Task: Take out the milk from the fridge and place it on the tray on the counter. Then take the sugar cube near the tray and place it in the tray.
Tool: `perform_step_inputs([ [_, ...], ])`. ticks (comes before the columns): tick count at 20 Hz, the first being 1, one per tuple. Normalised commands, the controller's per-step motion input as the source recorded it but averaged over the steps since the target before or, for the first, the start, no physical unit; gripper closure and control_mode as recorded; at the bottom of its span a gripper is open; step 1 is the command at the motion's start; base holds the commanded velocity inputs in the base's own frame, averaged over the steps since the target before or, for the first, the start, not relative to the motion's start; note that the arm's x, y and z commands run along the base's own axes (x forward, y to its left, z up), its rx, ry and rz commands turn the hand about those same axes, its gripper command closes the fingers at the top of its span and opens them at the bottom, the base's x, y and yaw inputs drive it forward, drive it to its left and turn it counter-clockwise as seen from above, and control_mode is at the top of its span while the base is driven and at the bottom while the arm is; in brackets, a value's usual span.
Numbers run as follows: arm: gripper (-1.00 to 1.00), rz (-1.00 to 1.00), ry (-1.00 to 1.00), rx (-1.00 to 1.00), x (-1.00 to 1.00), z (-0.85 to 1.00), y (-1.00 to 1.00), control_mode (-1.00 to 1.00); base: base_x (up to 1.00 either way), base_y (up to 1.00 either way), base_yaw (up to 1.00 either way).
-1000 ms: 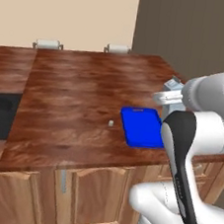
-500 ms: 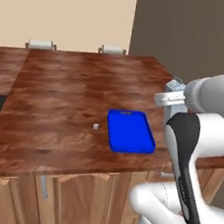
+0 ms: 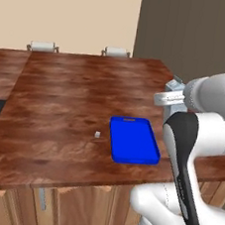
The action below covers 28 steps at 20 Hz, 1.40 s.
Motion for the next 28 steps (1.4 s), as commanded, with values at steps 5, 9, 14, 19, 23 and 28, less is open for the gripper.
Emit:
perform_step_inputs([
  [5,1.0,0.0,0.0,0.0,0.0,0.0,0.0,1.0,-0.28,0.0,0.01],
  [9,1.0,0.0,0.0,0.0,0.0,0.0,0.0,1.0,-0.26,0.0,0.0],
  [14,1.0,0.0,0.0,0.0,0.0,0.0,0.0,1.0,0.19,0.1,0.0],
  [19,1.0,0.0,0.0,0.0,0.0,0.0,0.0,1.0,0.22,0.28,0.0],
  [23,1.0,0.0,0.0,0.0,0.0,0.0,0.0,1.0,0.0,0.0,0.01],
  [28,1.0,0.0,0.0,0.0,0.0,0.0,0.0,1.0,0.04,-0.06,0.03],
])
